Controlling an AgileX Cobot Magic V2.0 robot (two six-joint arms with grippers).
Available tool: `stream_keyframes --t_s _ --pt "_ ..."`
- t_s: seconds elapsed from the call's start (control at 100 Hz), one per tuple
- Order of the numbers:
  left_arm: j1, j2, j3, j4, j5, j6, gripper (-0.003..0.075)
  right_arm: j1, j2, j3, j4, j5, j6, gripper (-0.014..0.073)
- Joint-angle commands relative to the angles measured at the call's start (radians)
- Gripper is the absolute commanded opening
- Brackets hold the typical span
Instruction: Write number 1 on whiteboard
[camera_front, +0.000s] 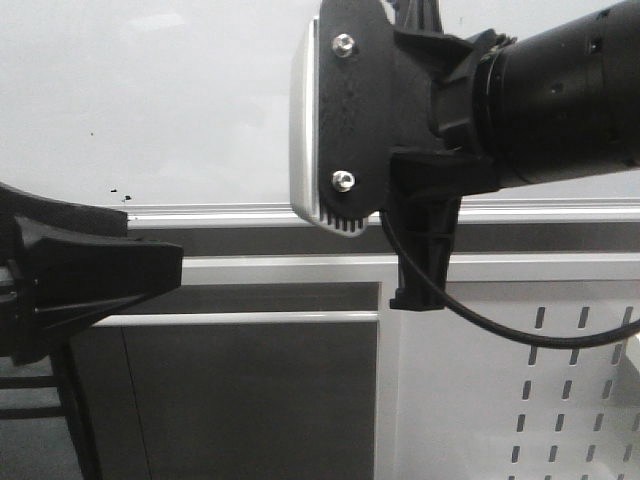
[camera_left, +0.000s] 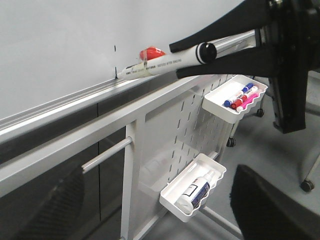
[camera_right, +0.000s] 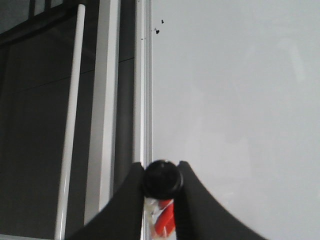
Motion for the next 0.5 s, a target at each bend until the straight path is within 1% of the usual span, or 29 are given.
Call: stream_keyframes --t_s 0.0,0.1,0.26,0.41,0.49 --pt "-0.001 -0.028 -0.010 -0.026 -0.206 0.001 0.0545 -0.012 -0.026 -0.032 0.006 -0.133 -0.003 -0.0061" --pt "-0.001 -0.028 -0.010 -0.026 -0.206 0.002 0.0545 -0.010 -0.043 -0.032 0.006 -0.148 -0.003 -0.0061" --pt "-0.001 -0.028 -0.010 -0.026 -0.206 0.002 0.0545 0.012 -0.095 -0.021 0.011 -0.128 -0.003 -0.0061" --pt "-0.001 -0.028 -0.010 -0.026 -0.206 0.002 0.0545 0.050 -0.158 -0.003 0.019 -0.051 -0.003 -0.0061" --pt "-0.001 -0.028 -0.010 -0.026 -0.206 0.002 0.0545 0.072 -0.194 0.009 0.021 -0.043 -0.003 -0.0061"
